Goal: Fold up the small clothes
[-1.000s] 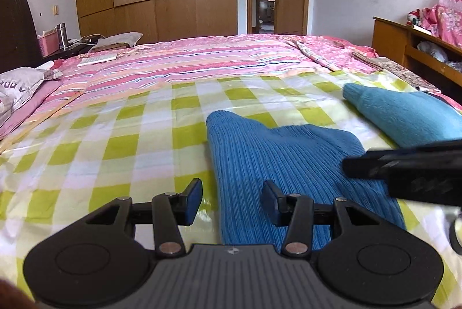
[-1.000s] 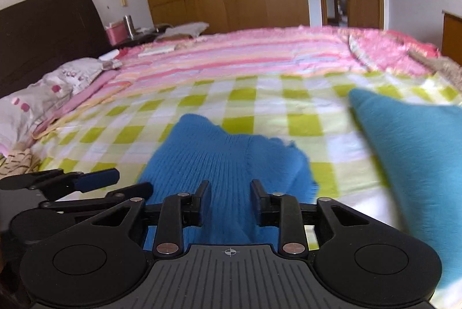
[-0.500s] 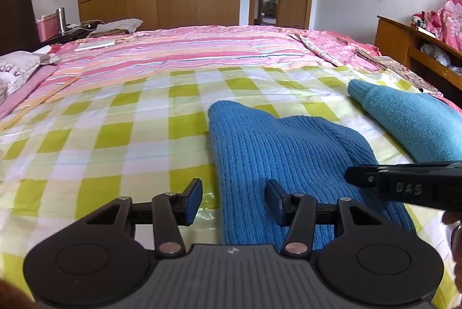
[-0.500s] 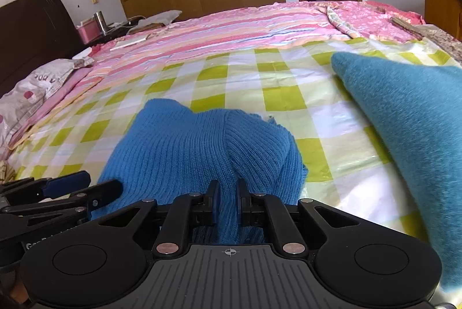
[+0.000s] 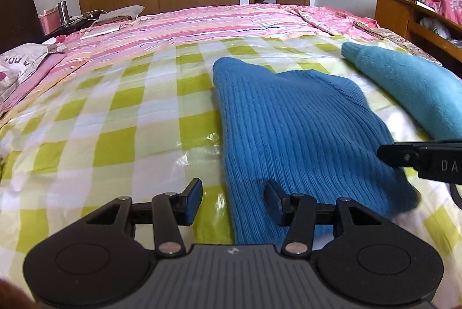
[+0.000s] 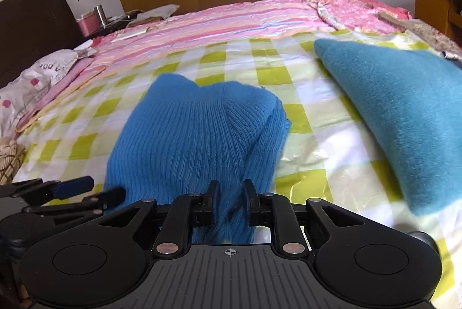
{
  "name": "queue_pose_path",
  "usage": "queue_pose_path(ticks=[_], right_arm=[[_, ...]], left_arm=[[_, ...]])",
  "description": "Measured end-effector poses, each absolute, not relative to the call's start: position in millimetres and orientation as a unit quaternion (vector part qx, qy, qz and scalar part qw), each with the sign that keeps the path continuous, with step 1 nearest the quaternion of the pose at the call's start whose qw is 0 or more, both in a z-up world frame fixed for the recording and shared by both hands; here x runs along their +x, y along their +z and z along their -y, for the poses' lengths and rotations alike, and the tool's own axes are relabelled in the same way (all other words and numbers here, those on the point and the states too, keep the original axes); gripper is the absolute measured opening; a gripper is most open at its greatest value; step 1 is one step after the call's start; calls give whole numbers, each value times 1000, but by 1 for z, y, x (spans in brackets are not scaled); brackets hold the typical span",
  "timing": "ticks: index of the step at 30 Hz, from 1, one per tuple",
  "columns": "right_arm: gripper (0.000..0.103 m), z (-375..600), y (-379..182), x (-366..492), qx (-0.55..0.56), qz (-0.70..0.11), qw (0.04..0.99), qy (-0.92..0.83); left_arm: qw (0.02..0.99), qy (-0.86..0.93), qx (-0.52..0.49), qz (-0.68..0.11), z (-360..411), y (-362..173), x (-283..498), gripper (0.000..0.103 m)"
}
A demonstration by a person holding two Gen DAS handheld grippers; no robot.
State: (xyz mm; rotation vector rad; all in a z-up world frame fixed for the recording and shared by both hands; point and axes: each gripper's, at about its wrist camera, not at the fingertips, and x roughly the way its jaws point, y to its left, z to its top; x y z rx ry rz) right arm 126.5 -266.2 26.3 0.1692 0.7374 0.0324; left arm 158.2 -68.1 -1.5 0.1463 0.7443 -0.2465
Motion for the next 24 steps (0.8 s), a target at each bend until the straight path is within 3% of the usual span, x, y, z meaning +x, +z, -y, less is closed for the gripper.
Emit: queue_pose_path(ticks=[24], right_arm=[[17, 230, 33, 50, 7, -360, 933, 18]], left_arm=[[914, -113, 55, -386, 47, -4, 93, 54]])
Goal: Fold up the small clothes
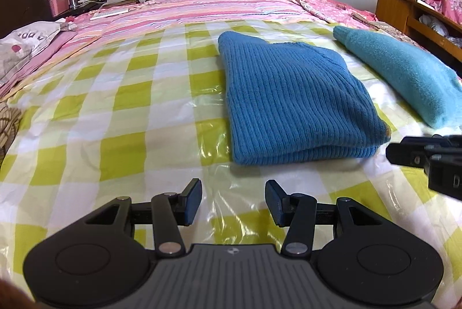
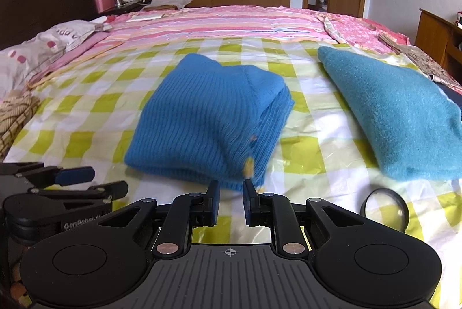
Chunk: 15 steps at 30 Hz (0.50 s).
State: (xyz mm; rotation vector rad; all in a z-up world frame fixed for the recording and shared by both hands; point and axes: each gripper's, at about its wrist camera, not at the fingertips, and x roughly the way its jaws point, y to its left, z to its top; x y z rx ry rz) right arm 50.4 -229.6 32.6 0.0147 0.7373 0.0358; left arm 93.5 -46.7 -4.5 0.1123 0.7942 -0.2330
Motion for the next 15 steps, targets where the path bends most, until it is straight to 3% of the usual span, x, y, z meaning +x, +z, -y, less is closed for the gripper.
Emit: queue_pose_path(ticks=[15], right_arm=[[18, 211, 30, 25, -10, -362, 932, 19]], left_arm=[[917, -109, 57, -379, 43, 1, 73, 54]])
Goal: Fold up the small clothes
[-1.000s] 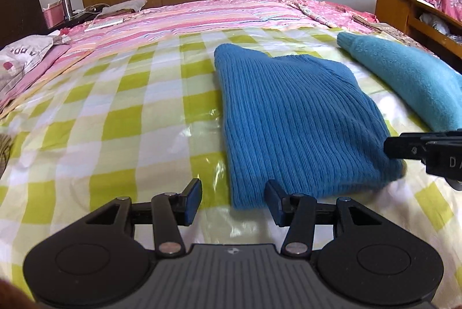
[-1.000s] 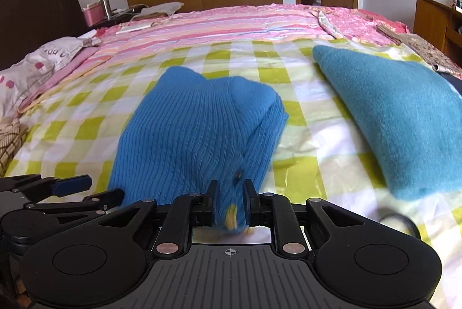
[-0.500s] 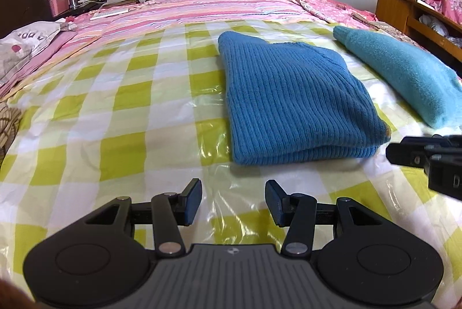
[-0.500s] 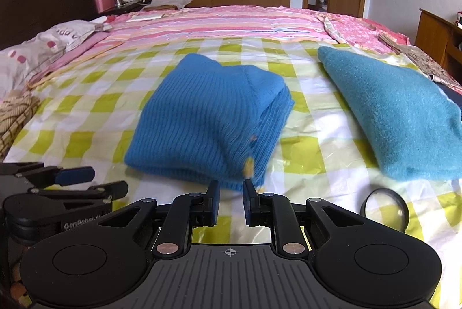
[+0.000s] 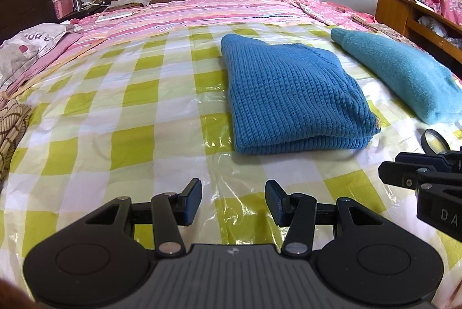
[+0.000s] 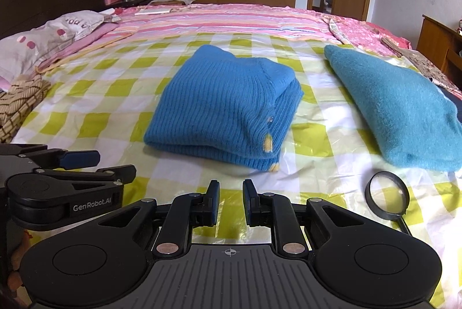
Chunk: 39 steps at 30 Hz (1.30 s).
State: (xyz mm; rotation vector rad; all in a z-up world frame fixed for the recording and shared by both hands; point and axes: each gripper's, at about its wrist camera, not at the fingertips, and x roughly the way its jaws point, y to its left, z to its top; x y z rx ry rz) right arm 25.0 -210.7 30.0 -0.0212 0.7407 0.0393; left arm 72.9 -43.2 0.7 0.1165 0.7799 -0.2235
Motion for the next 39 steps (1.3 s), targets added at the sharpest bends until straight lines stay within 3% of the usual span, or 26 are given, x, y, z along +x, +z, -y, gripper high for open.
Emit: queue_pose_path(ticks=[10, 15, 26, 39], right_arm=[[24, 208, 25, 14, -14, -367, 930, 15], [33, 208, 22, 8, -10, -370, 929, 13], [36, 207, 14, -4, 8, -379, 925, 13], [45, 211, 15, -13, 15, -373, 928, -2]], left_arm=[[915, -98, 64, -387, 44, -4, 65, 57], [915, -87, 66, -389, 43, -8, 59, 64], [915, -71, 84, -388, 47, -8, 44, 81], [918, -84, 67, -382, 48, 1, 27, 91]])
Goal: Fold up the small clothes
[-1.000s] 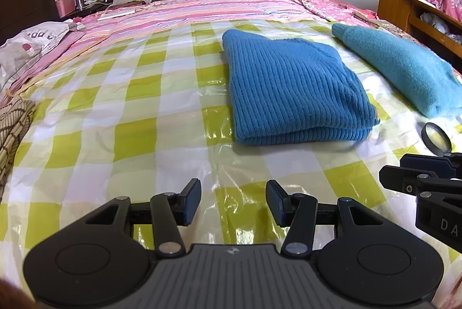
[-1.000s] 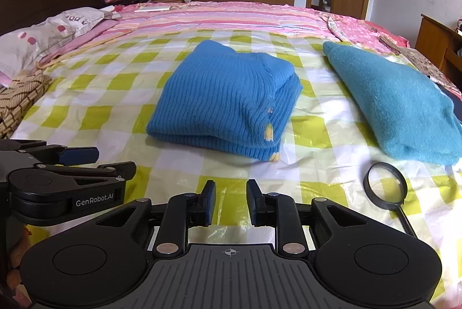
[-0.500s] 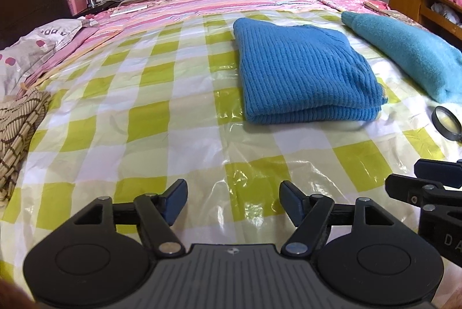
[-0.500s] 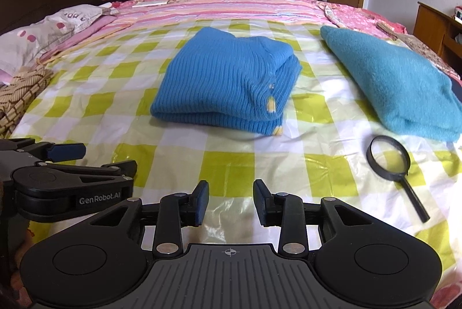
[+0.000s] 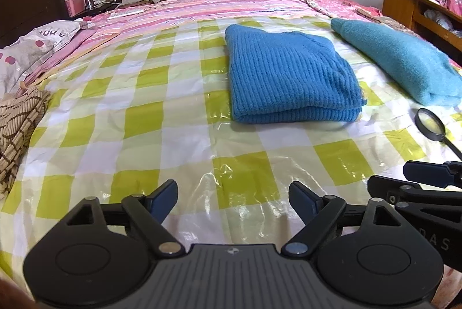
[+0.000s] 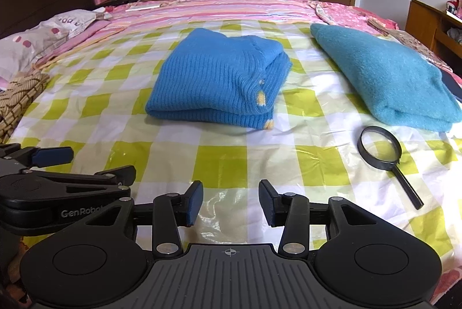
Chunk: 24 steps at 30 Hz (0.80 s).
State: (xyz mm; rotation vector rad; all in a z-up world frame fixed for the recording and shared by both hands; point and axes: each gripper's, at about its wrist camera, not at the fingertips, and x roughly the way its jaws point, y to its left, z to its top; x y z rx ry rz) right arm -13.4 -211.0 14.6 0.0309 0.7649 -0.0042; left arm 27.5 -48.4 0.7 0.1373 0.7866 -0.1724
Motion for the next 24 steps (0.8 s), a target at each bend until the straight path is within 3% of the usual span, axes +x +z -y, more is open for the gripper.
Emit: queue_pose_path(ticks=[24], right_arm=[[48, 221, 11, -30, 27, -375, 926, -15]], left_arm=[[916, -91, 68, -385, 53, 1, 12, 98]])
